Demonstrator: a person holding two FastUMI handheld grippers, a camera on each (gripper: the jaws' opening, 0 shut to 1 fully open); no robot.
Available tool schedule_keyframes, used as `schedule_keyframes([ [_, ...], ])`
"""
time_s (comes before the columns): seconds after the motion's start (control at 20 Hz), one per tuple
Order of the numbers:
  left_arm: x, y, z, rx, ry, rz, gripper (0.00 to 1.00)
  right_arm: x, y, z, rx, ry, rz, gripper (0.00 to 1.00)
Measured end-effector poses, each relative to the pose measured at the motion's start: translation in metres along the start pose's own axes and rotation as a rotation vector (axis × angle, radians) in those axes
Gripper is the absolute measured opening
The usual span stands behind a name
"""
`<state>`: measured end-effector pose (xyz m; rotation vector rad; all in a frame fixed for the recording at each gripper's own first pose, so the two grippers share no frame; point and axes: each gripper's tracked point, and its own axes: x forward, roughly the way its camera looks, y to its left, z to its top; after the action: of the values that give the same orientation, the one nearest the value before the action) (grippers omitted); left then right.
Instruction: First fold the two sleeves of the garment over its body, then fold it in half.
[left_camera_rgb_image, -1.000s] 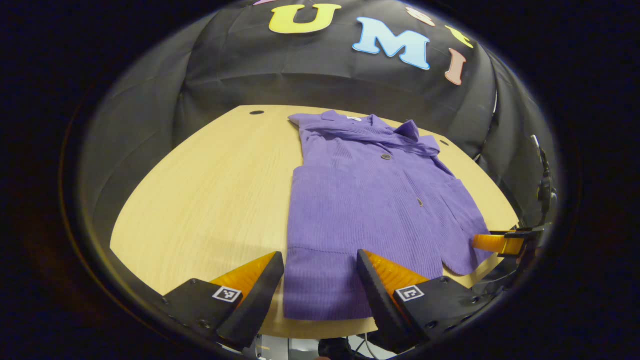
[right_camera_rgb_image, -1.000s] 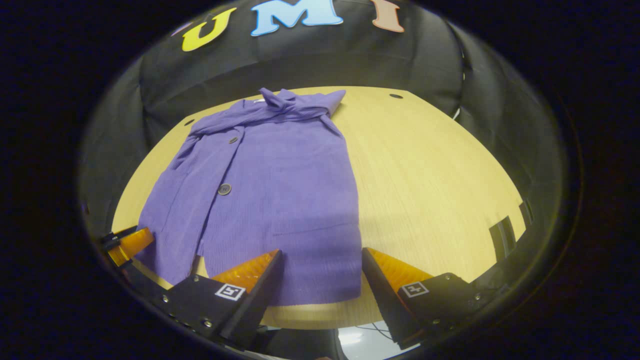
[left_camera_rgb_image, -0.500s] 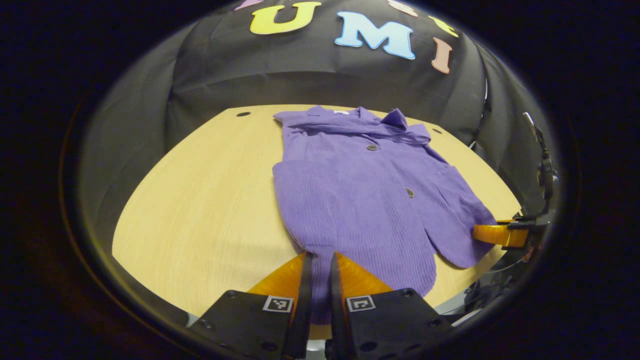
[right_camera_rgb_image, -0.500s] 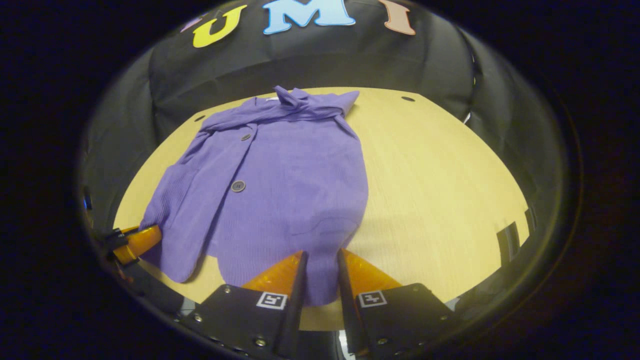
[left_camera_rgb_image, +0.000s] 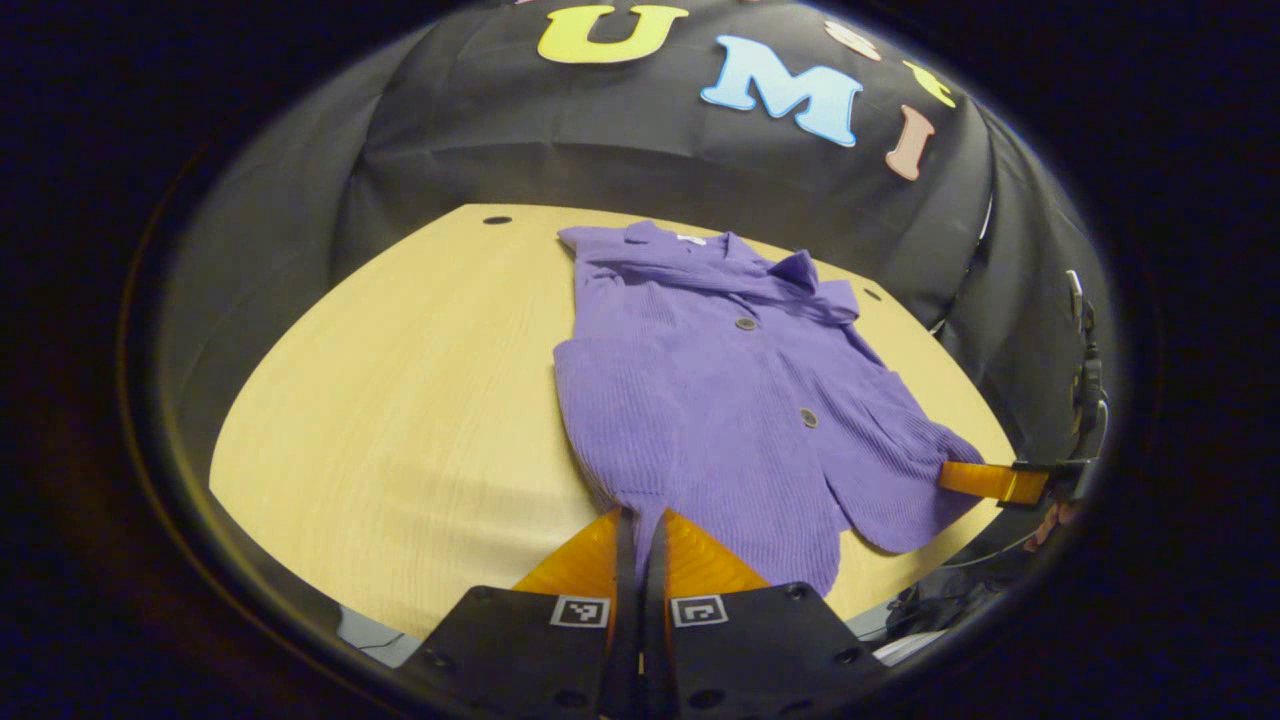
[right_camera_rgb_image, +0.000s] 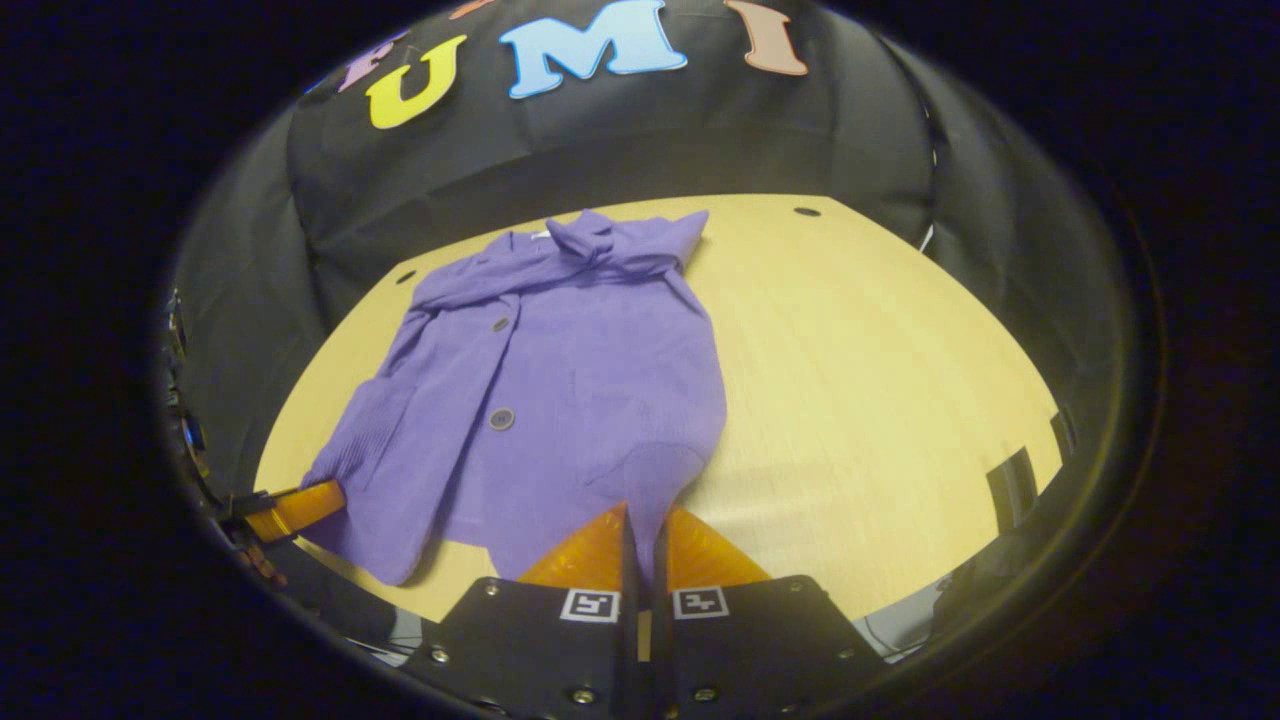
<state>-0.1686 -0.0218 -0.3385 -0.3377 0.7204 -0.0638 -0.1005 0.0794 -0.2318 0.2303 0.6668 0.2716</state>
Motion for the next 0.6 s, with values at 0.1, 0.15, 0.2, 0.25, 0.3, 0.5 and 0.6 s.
schedule_keyframes([
  [0.1, -0.010, -0.005, 0.013, 0.012, -0.028, -0.017, 0.08, -0.008, 0.002, 0.018, 0.026, -0.040, 0.012, 0.05],
  [0.15, -0.015, -0.008, 0.023, 0.012, -0.044, -0.027, 0.08, -0.012, 0.003, 0.028, 0.034, -0.057, 0.017, 0.05],
  [0.2, -0.019, -0.012, 0.032, 0.008, -0.059, -0.036, 0.09, -0.016, 0.004, 0.035, 0.040, -0.071, 0.024, 0.05],
  [0.25, -0.020, -0.015, 0.041, 0.002, -0.070, -0.041, 0.08, -0.020, 0.007, 0.046, 0.042, -0.087, 0.036, 0.05],
  [0.3, -0.022, -0.019, 0.050, -0.007, -0.084, -0.052, 0.08, -0.023, 0.010, 0.057, 0.039, -0.106, 0.048, 0.05],
  [0.5, -0.033, -0.026, 0.097, -0.051, -0.152, -0.050, 0.08, -0.032, 0.017, 0.099, 0.012, -0.155, 0.095, 0.05],
  [0.6, -0.036, -0.027, 0.121, -0.051, -0.188, -0.048, 0.08, -0.033, 0.018, 0.124, 0.003, -0.192, 0.103, 0.05],
])
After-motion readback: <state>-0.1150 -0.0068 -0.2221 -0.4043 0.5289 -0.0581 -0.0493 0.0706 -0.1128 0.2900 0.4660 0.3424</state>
